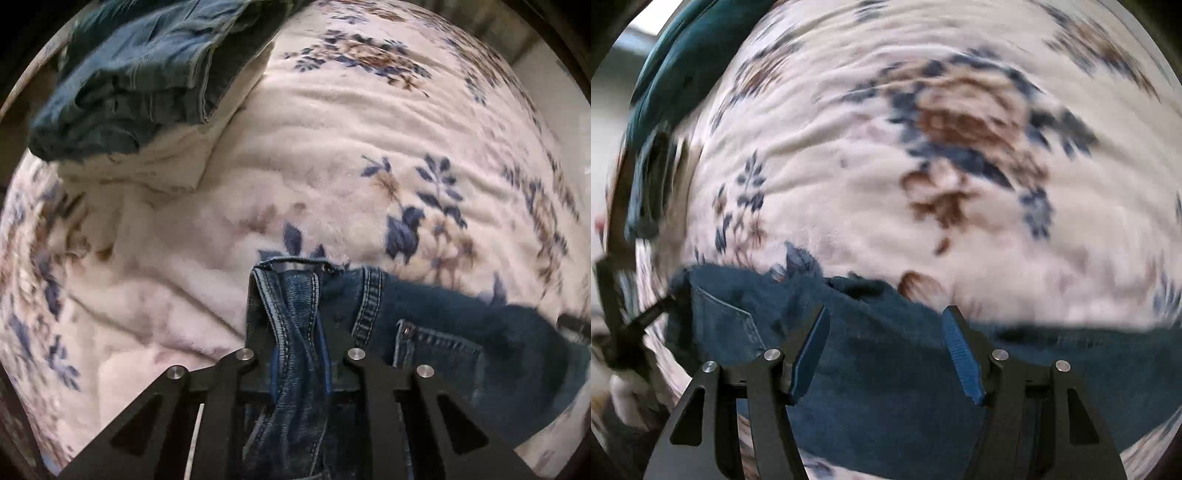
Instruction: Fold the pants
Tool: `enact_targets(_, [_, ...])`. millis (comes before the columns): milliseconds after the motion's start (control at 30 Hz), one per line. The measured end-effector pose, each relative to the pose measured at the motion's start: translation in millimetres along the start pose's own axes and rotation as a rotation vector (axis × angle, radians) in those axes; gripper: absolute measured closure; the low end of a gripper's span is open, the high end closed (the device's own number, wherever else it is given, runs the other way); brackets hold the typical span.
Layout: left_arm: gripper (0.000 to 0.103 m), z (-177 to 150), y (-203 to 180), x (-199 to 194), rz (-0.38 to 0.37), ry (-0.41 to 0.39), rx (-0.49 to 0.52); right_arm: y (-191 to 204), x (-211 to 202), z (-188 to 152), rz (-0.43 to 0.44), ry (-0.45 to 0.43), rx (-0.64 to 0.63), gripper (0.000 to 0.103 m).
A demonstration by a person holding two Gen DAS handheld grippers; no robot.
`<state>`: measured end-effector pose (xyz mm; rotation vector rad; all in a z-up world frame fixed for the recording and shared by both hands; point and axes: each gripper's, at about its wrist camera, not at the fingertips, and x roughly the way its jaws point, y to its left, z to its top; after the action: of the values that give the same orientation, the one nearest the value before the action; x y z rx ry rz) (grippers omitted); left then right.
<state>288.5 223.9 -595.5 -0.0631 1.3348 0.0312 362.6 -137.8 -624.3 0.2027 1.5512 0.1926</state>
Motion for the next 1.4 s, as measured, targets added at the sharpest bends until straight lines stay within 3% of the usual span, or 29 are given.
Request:
enact_targets(133, [0.089, -7, 13, 2, -0.016, 0.002, -0.033, 31, 22, 13, -0.001, 0.066, -0.189, 0.038])
enact_targets(167, [0.089, -7, 15, 2, -0.027, 0.006, -0.047, 41, 36, 15, -0.040, 0.106, -0.259, 0.040])
enact_targets(200, [0.089, -6, 15, 1, -0.030, 0.009, -0.047, 46, 44, 16, -0.035, 0.135, -0.289, 0.065])
enact_targets(233, [0.089, -5, 13, -1, -0.029, 0.005, -0.045, 49, 52, 18, -0.019, 0.158, -0.290, 0.100])
enact_targets(300, [0.089, -4, 9, -4, -0.027, 0.002, -0.037, 50, 54, 20, -0.050, 0.153, -0.288, 0.100])
enact_targets(400, [0.088, -5, 10, -2, -0.030, 0.011, -0.034, 31, 44, 26, -0.015, 0.086, -0.175, 0.100])
enact_targets(500, [0.085, -2, 9, 3, -0.027, 0.038, -0.046, 7, 63, 25, 0.110, 0.187, -0.038, 0.100])
enact_targets(567, [0.078, -1, 9, -11, -0.011, 0.040, -0.068, -10, 44, 32, 0.237, 0.202, 0.028, 0.097])
enact_targets(633, [0.073, -4, 5, -35, 0.012, 0.010, -0.062, -37, 7, 36, 0.301, 0.130, 0.089, 0.068])
enact_targets(700, [0.069, -13, -11, -67, 0.069, -0.057, -0.038, -63, -33, 30, 0.182, 0.032, 0.061, 0.043])
enact_targets(733, [0.063, -17, -20, -78, 0.062, -0.078, -0.031, -69, -41, 25, 0.119, 0.032, 0.024, 0.040])
enact_targets(833, [0.045, -28, -66, -96, -0.001, -0.115, 0.009, -71, -38, 10, 0.080, 0.074, -0.086, 0.040])
enact_targets(900, [0.043, -30, -100, -85, -0.040, -0.093, 0.048, -67, -26, -4, 0.066, 0.117, -0.178, 0.040])
enact_targets(967, [0.043, -26, -130, -64, -0.096, -0.059, 0.072, -49, -5, -19, -0.009, 0.157, -0.299, 0.040])
enact_targets(1000, [0.043, -24, -142, -52, -0.111, -0.040, 0.082, -46, 2, -23, -0.021, 0.168, -0.327, 0.047])
enact_targets(1033, [0.043, -22, -151, -38, -0.125, -0.015, 0.091, -47, 8, -26, -0.035, 0.175, -0.329, 0.090])
enact_targets(1067, [0.043, -22, -160, -22, -0.115, 0.020, 0.106, -54, 13, -27, -0.034, 0.185, -0.282, 0.099])
enact_targets(1167, [0.043, -26, -166, 12, -0.112, 0.111, 0.117, -116, 14, -20, 0.081, 0.130, 0.072, 0.099])
enact_targets(1233, [0.043, -31, -164, 16, -0.100, 0.110, 0.131, -149, 31, -26, 0.202, 0.171, 0.261, 0.099])
enact_targets(1300, [0.043, -35, -163, 13, -0.075, 0.113, 0.147, -152, 35, -28, 0.241, 0.183, 0.269, 0.097])
enact_targets(1367, [0.043, -41, -157, 3, -0.067, 0.117, 0.133, -156, 13, -33, 0.261, 0.161, 0.265, 0.080])
enact_targets(1400, [0.043, -45, -153, -2, -0.070, 0.119, 0.115, -158, -2, -36, 0.254, 0.119, 0.270, 0.063])
